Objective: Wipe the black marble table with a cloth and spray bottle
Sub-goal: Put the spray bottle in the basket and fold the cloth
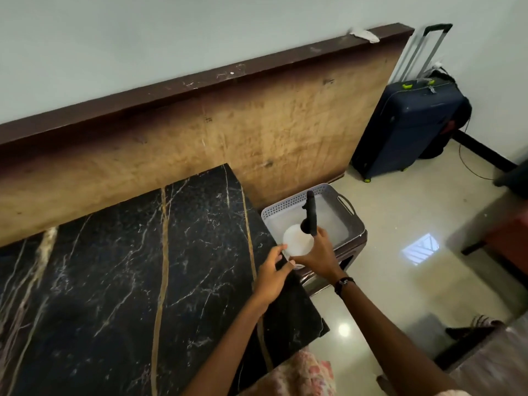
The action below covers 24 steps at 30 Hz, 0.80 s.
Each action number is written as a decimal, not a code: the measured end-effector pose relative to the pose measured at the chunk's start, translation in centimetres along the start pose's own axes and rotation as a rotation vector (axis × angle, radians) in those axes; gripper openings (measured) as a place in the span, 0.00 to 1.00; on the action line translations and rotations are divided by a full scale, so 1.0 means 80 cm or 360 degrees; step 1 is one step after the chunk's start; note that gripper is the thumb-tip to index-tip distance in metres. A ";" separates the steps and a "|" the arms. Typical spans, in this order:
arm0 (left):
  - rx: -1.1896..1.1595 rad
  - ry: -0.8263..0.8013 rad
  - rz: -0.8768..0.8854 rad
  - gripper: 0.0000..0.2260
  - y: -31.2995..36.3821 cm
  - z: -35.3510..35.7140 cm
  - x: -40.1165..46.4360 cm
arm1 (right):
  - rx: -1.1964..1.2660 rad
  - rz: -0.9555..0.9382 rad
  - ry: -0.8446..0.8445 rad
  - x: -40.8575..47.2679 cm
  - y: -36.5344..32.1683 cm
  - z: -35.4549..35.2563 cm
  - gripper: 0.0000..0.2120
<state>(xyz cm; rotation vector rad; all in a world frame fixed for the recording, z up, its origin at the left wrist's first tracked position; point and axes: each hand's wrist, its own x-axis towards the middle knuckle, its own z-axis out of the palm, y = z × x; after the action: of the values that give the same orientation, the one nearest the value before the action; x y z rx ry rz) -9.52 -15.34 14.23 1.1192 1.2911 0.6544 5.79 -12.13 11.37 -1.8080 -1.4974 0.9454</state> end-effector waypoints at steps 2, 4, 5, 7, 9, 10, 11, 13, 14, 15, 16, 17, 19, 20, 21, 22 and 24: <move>-0.0055 0.0014 -0.0068 0.17 0.001 0.009 0.016 | -0.0062 0.0015 -0.0038 0.019 0.022 -0.004 0.41; -0.0160 0.0108 -0.0189 0.17 -0.002 0.024 0.046 | -0.0108 0.0017 -0.0112 0.050 0.052 -0.006 0.41; -0.0204 0.0173 -0.0238 0.17 -0.004 0.030 0.061 | -0.0118 0.0009 -0.0152 0.066 0.066 -0.007 0.42; -0.0260 0.0287 -0.0309 0.16 -0.008 0.039 0.085 | -0.0128 -0.0003 -0.0207 0.091 0.088 -0.005 0.42; -0.0312 0.0360 -0.0349 0.16 -0.013 0.050 0.112 | -0.0156 -0.0027 -0.0283 0.117 0.111 0.002 0.42; -0.0345 0.0383 -0.0367 0.17 -0.016 0.056 0.124 | -0.0175 -0.0048 -0.0324 0.129 0.123 0.007 0.42; -0.0379 0.0414 -0.0391 0.18 -0.019 0.061 0.135 | -0.0193 -0.0068 -0.0364 0.139 0.134 0.013 0.42; -0.0436 0.0490 -0.0426 0.19 -0.022 0.069 0.153 | -0.0212 -0.0099 -0.0426 0.158 0.150 0.026 0.42; -0.0461 0.0524 -0.0441 0.19 -0.025 0.073 0.162 | -0.0209 -0.0100 -0.0450 0.167 0.158 0.033 0.42; -0.0485 0.0551 -0.0450 0.19 -0.027 0.075 0.169 | -0.0199 -0.0101 -0.0470 0.176 0.166 0.040 0.42; -0.0510 0.0574 -0.0458 0.19 -0.028 0.077 0.176 | -0.0194 -0.0099 -0.0486 0.184 0.173 0.047 0.42; -0.0526 0.0589 -0.0464 0.19 -0.028 0.079 0.181 | -0.0192 -0.0103 -0.0495 0.190 0.178 0.052 0.42; -0.0556 0.0615 -0.0481 0.17 -0.030 0.080 0.189 | -0.0187 -0.0124 -0.0526 0.200 0.188 0.061 0.41; -0.0575 0.0626 -0.0486 0.17 -0.030 0.080 0.192 | -0.0183 -0.0138 -0.0537 0.204 0.191 0.063 0.40; -0.0589 0.0634 -0.0490 0.16 -0.030 0.079 0.194 | -0.0178 -0.0153 -0.0540 0.206 0.194 0.066 0.39; -0.0596 0.0637 -0.0492 0.16 -0.030 0.078 0.195 | -0.0172 -0.0176 -0.0534 0.207 0.196 0.067 0.38; -0.0608 0.0657 -0.0492 0.16 -0.032 0.077 0.196 | -0.0159 -0.0207 -0.0519 0.207 0.204 0.073 0.38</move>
<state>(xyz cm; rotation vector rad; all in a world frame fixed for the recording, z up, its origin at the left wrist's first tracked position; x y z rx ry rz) -0.81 -4.04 4.91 0.4711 1.5646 0.8803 11.83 1.19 -7.57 -1.6574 -1.8669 1.1593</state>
